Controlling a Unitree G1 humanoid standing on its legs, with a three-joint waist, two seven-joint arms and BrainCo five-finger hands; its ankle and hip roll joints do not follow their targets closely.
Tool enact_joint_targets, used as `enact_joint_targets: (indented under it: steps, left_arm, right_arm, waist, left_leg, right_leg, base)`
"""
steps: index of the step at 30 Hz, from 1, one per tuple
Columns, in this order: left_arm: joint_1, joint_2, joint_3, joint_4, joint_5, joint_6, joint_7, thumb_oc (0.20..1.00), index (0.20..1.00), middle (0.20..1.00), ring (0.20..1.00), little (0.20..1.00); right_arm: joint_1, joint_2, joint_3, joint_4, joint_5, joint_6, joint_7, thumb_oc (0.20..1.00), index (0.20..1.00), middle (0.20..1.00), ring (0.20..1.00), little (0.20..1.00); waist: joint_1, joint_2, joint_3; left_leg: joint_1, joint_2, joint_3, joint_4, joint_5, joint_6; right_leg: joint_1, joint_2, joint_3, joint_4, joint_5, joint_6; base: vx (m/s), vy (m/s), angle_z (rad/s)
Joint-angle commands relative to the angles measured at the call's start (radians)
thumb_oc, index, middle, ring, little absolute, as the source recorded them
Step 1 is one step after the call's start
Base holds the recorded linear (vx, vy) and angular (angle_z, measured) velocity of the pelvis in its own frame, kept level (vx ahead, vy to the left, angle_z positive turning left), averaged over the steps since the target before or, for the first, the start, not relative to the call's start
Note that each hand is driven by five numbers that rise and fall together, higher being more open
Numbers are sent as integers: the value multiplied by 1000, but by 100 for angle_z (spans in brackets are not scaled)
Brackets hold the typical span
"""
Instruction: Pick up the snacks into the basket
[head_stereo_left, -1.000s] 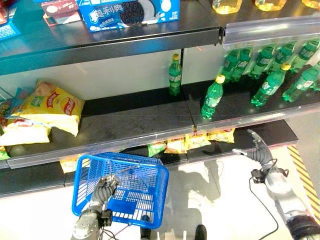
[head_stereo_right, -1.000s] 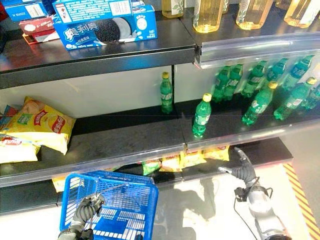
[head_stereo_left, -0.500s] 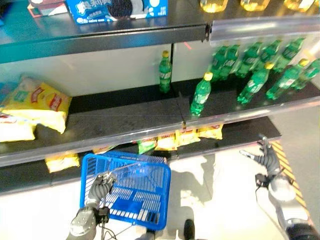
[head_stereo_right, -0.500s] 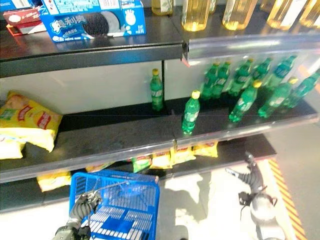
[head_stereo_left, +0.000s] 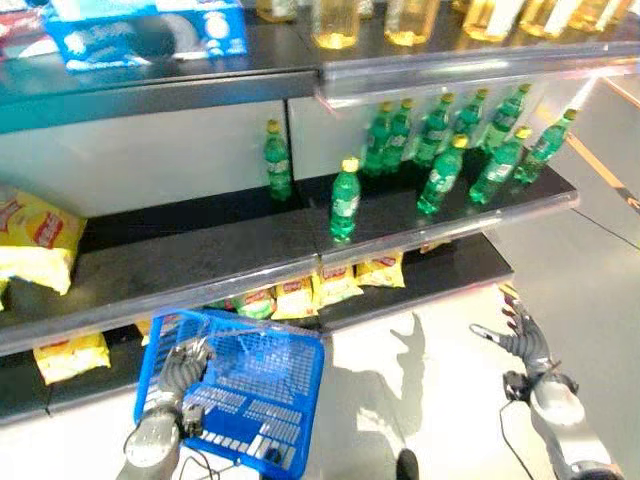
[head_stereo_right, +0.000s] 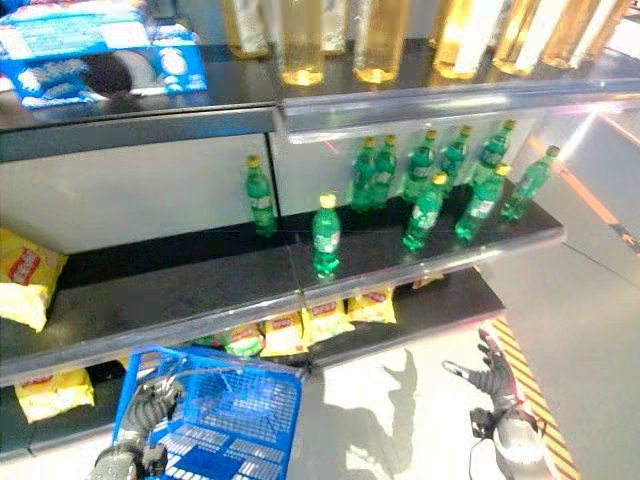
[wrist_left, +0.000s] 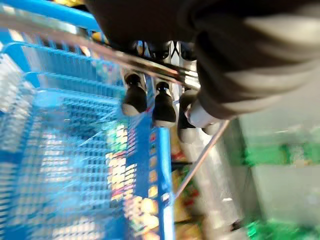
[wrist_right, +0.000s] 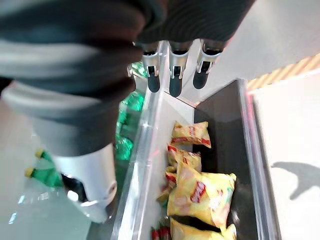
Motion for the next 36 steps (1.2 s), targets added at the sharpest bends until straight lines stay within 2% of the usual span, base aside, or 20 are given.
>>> enact_joint_targets:
  steps: [1,7,16,24,25,28,30,36]
  left_arm:
    - [-60,41,60,-140,1,-123,19,200,200,200,200,200]
    - [-92,26,40,-138,-8,-127,26,200,200,200,200,200]
    - [-111,16,33,-131,-12,-127,34,200,200,200,200,200]
    - [-101,30,-12,-140,-71,-132,12,200,200,200,200,200]
    - [-83,49,-39,-157,-89,-134,-2,200,200,200,200,200]
    - [-84,61,-56,-161,-101,-134,-6,200,200,200,200,200]
    - [-88,82,-82,-162,-121,-128,-22,200,200,200,200,200]
    - [-78,108,-87,-181,-160,-128,-33,200,200,200,200,200]
  right_arm:
    - [-37,-36,-12,-79,-3,-37,-8,1000,1000,1000,1000,1000]
    - [-52,-55,0,-108,-49,-35,-20,1000,1000,1000,1000,1000]
    - [-67,-17,13,-98,-57,-33,-32,1000,1000,1000,1000,1000]
    - [-387,-106,108,19,-47,-20,-109,1000,1000,1000,1000,1000]
    - [-490,-142,140,62,-40,-12,-122,1000,1000,1000,1000,1000]
    - [-594,-161,199,94,-26,-8,-119,1000,1000,1000,1000,1000]
    - [-740,-200,288,138,-24,4,-108,1000,1000,1000,1000,1000]
    - [-944,-207,416,272,9,21,-97,1000,1000,1000,1000,1000]
  waist:
    - [5,-26,-45]
    - [-7,13,-33]
    - [-4,46,-25]
    - [41,85,-10]
    - [54,90,-11]
    - [59,90,-6]
    - [66,83,7]
    - [82,72,45]
  left_leg:
    - [25,-1,-15,6,-51,26]
    - [21,26,-26,-83,11,15]
    - [24,43,-54,-155,69,-10]
    - [-16,32,-79,-151,84,-13]
    - [-21,32,-78,-155,89,-13]
    - [-23,30,-74,-156,89,-11]
    - [-37,22,-70,-141,81,-6]
    - [-73,5,-60,-97,65,-5]
  right_leg:
    - [-81,-71,-54,25,38,70]
    - [-127,-55,-60,70,0,52]
    - [-164,-62,-87,171,-51,35]
    - [-221,-75,-93,231,-67,31]
    - [-225,-76,-94,229,-65,31]
    - [-235,-72,-86,226,-56,30]
    - [-261,-71,-69,225,-41,29]
    - [-301,-75,-42,238,-31,26]
  base:
    - [-70,-97,-1]
    - [-42,-49,0]
    - [-34,-48,17]
    - [-46,-48,12]
    - [-33,0,11]
    - [-25,2,5]
    - [-67,15,1]
    - [-47,23,-4]
